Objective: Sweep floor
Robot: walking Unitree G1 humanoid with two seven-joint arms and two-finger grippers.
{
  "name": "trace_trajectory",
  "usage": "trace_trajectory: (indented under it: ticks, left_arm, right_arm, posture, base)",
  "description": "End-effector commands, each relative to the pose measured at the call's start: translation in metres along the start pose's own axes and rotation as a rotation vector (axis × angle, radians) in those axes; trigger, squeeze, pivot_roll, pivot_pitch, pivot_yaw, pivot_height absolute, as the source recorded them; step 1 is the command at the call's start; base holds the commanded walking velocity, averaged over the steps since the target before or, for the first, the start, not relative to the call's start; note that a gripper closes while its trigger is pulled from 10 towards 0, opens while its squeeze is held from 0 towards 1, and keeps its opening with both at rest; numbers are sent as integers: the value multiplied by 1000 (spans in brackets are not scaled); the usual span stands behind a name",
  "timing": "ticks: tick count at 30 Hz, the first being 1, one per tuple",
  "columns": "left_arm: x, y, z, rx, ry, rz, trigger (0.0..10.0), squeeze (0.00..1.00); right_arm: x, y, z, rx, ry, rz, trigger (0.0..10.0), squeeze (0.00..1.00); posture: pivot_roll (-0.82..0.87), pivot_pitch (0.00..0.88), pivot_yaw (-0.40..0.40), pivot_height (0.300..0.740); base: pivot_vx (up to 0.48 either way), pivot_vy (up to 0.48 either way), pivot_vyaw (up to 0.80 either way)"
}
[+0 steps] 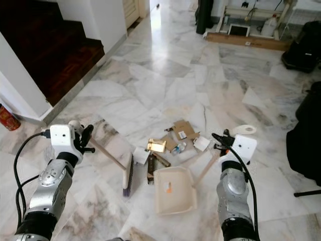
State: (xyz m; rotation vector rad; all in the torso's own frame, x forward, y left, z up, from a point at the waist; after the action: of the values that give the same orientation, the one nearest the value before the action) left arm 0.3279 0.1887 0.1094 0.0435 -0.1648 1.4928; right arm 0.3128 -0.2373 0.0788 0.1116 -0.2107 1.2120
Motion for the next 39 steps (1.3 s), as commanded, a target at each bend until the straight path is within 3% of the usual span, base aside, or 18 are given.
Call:
trace_trajectory:
  ticks: [1, 12, 39]
  left_arm:
    - [4, -5, 13, -54, -8, 3, 10000, 0]
    - [5, -2, 8, -35, -5, 11, 10000, 0]
    - [5, -3, 11, -56, -3, 20, 10000, 0]
  right_arm:
    - [-3, -2, 8, -47, 5, -15, 10000, 0]
    - [6, -3, 9, -52, -4, 20, 10000, 0]
    - [11, -3, 8, -43, -21, 51, 10000, 0]
  posture:
    - [40, 92, 43, 740]
    - [39, 89, 40, 740]
    - [39, 90, 34, 740]
  base:
    - [0, 0, 0]
    - [0, 0, 0]
    - [257, 0, -104]
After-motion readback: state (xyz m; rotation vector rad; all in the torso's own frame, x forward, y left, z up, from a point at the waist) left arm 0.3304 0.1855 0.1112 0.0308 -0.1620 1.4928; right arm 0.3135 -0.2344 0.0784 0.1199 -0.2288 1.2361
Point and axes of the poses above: a point about 5 cm out from each wrist's last joint towards the gripper, its own y axis pointing back from the gripper into the wrist, its own z axis along the axis of the wrist's last joint, x = y × z, the point moved 1 cm from there along -y, pointing out of the wrist towards the gripper, and after that the axes turned 9 degrees about -y, right-handed, at the moved point
